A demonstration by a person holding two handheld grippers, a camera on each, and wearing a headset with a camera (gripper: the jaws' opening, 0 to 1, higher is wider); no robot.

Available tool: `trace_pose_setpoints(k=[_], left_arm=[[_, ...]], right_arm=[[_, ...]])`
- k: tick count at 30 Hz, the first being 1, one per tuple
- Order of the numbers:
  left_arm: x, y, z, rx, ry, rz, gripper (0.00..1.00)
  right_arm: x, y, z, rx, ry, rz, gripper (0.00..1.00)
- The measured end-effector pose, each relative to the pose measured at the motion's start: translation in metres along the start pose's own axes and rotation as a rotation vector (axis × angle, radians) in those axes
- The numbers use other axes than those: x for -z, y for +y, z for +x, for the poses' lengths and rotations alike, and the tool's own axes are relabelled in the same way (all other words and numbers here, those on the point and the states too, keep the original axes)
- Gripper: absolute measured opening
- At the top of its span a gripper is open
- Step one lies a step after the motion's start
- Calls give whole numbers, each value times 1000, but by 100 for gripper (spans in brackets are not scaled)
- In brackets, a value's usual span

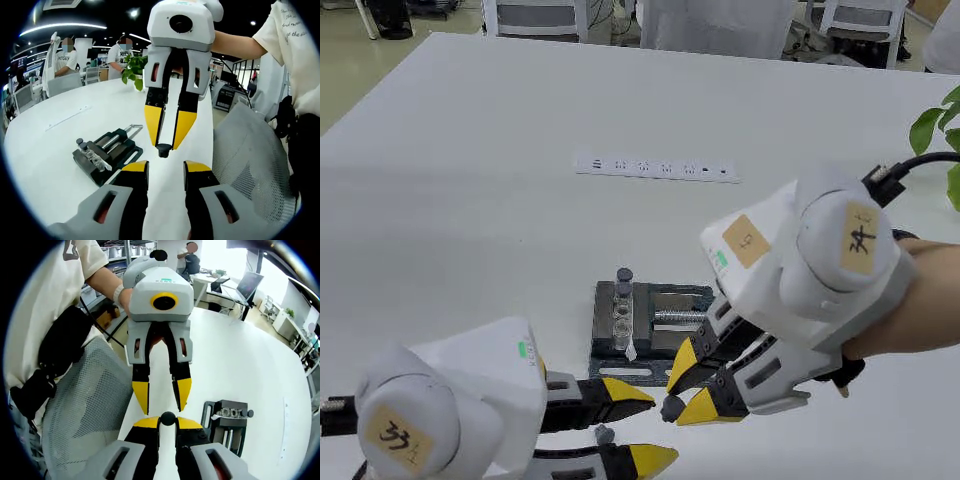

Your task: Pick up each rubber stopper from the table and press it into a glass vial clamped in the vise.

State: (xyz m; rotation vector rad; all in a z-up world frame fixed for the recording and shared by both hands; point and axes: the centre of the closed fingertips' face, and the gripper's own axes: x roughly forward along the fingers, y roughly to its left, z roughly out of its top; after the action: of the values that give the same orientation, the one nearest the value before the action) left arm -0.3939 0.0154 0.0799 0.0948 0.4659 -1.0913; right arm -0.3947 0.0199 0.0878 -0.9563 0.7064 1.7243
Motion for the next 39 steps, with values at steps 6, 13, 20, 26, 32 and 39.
trace_pose_setpoints(k=[6, 13, 20, 26, 32, 39], left_arm=[[7, 11, -2, -55, 10, -45, 47], [16, 32, -12, -157, 8, -111, 68], [23, 57, -29, -262, -14, -153, 82], [30, 81, -47, -347, -24, -169, 99], [33, 90, -54, -377, -39, -157, 99], [41, 99, -60, -395, -39, -156, 99]], right_arm=[[2, 2, 2, -7, 11, -1, 6], [3, 1, 4, -9, 16, 5, 7], [5, -1, 6, -11, 21, 10, 7], [7, -5, 8, -10, 24, 11, 7], [9, -14, 8, -1, 30, 14, 7], [12, -29, 9, 11, 45, 15, 7]])
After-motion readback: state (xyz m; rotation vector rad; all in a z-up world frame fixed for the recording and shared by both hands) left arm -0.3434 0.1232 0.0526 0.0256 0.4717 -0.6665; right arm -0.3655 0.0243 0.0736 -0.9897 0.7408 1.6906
